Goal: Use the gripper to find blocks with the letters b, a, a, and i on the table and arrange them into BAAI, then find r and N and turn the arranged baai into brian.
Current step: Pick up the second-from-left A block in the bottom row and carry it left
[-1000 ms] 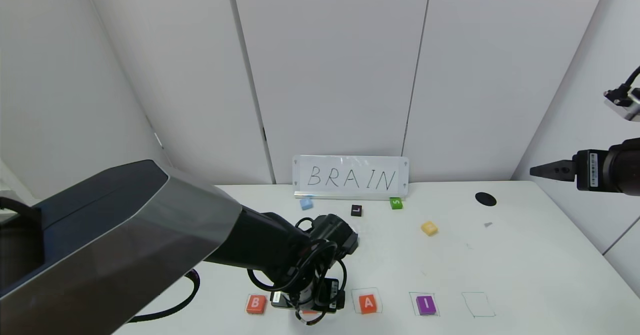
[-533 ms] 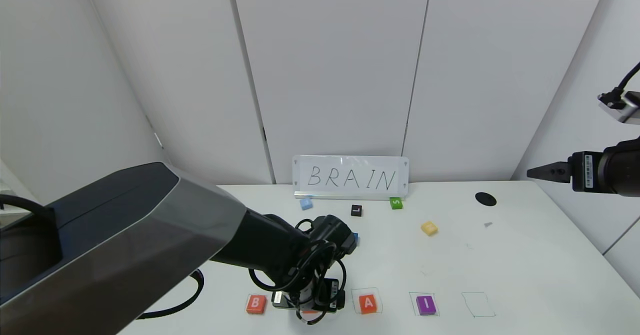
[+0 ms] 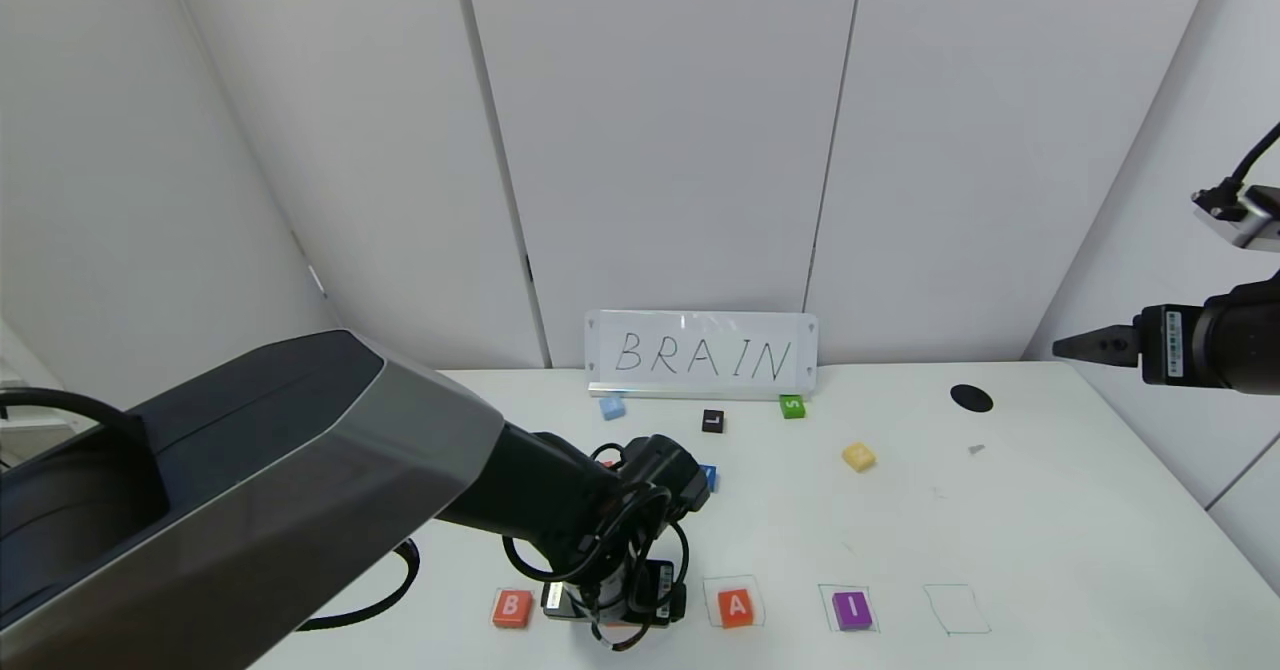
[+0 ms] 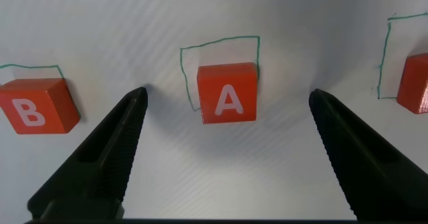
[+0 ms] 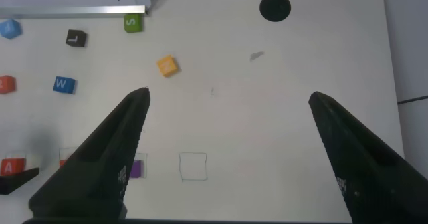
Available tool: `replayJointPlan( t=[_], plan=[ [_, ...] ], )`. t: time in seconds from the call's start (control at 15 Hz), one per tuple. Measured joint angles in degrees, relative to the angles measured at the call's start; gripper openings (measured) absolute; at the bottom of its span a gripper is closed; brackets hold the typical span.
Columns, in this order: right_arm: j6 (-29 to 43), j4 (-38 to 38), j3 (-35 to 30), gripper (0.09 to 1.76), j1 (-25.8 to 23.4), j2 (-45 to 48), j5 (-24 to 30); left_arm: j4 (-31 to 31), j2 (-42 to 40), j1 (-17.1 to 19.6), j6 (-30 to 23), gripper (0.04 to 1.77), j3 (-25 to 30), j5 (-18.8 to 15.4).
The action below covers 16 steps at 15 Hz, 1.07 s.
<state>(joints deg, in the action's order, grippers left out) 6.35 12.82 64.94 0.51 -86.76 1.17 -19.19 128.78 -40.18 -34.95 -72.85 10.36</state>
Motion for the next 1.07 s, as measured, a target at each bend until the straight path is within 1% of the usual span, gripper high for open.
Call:
replayJointPlan(
  t=[0.73, 0.93, 1.07],
  plan=[
    [-0.01, -0.02, 0.18, 1.71, -0.44, -0.28, -0.2, 0.06, 1.12, 0.52, -0.52, 1.72, -0.82, 0.17],
    [-0.01, -0.07, 0.2, 1.71, -0.44, -0.28, -0.22, 0.11, 1.18, 0.52, -0.55, 1.23, -0.77, 0.26],
    [-0.04, -0.07, 0.22, 1.71, -0.44, -0.3, -0.22, 0.09, 1.21, 0.49, -0.55, 0.97, -0.71, 0.26]
  ],
)
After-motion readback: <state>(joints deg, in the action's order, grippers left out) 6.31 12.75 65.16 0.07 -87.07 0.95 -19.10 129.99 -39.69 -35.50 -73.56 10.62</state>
